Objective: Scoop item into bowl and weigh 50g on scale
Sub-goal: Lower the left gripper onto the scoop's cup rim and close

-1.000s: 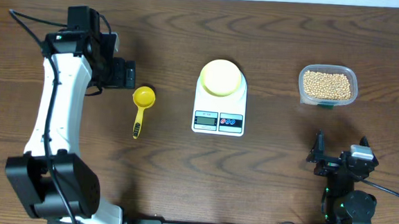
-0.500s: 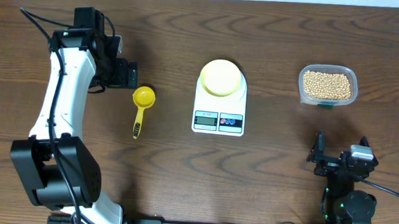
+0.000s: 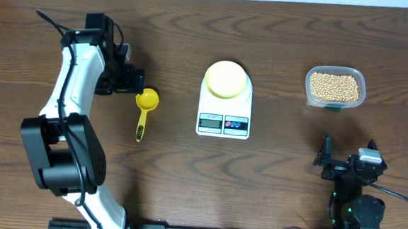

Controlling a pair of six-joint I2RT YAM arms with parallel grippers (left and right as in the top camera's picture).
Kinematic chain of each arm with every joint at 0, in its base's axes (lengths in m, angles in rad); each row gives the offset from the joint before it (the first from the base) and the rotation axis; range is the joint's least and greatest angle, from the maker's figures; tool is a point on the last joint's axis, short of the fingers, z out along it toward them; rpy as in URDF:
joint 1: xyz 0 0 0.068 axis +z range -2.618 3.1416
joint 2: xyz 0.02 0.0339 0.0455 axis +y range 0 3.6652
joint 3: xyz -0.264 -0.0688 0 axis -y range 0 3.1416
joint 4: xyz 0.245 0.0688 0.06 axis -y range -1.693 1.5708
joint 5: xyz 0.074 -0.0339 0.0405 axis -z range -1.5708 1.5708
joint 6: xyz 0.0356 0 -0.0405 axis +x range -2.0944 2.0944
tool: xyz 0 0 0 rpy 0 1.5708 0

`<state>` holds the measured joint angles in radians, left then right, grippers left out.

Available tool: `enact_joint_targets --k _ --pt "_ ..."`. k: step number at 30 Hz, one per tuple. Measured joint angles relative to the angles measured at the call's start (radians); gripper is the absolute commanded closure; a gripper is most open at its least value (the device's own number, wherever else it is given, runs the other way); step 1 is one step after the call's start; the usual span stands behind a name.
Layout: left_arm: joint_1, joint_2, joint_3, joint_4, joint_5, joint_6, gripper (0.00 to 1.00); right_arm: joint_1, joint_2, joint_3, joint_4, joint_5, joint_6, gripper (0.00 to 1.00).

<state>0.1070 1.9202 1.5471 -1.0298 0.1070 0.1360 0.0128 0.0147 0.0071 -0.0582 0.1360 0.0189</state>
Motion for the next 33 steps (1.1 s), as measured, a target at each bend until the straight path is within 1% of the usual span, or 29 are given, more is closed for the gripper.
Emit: enact_joint_targets --k 11,22,33 --pt "0.0 0.102 0.0 0.027 0.0 0.0 0.02 0.0 0.0 0.0 0.0 0.0 0.0 0.01" --pt "0.0 0.115 -0.001 0.096 0.0 0.001 0.02 0.0 0.0 0.0 0.0 0.0 0.0 0.01" --pt "-0.006 0.115 -0.001 0.1 0.0 0.102 0.02 0.0 0.0 0.0 0.0 0.0 0.0 0.01"
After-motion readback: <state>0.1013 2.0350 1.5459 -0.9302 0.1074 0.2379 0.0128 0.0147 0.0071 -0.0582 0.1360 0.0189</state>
